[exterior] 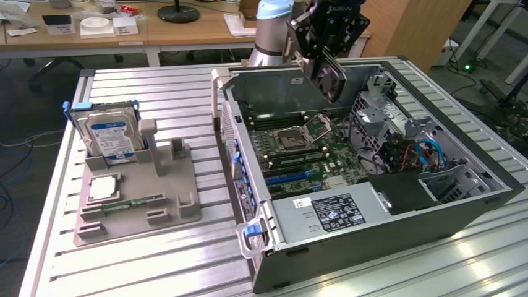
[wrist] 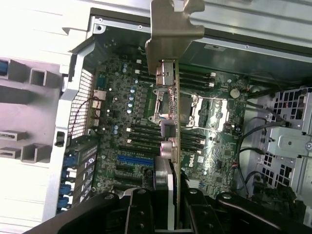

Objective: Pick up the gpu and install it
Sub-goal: 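Insert the gpu into the slot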

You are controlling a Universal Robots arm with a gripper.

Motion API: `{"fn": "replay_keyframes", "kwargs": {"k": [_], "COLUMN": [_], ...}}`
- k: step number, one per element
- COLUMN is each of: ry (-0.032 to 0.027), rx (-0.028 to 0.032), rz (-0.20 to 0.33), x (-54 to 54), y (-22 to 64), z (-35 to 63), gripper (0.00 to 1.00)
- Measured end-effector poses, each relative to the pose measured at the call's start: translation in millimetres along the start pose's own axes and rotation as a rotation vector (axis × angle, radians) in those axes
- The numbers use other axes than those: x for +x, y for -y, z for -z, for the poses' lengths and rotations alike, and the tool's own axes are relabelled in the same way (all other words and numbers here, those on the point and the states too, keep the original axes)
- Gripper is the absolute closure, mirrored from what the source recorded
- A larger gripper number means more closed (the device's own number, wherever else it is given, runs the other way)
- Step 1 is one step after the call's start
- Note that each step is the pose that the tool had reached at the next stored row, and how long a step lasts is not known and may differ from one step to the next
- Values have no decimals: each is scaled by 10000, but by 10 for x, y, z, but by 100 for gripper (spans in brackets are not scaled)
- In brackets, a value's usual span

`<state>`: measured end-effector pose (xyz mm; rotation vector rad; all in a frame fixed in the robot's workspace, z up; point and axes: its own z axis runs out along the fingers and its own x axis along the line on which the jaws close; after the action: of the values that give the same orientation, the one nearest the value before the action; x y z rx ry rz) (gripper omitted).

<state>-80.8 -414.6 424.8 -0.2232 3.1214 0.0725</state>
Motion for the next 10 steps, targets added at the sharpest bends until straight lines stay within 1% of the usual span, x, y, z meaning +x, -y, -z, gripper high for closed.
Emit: {"fn": "replay_keyframes", "kwargs": {"k": [10], "ry": [-24], "rx": [-9], "rz": [548], "x": [2], "y": [17], "z": [1], "gripper": [72]}}
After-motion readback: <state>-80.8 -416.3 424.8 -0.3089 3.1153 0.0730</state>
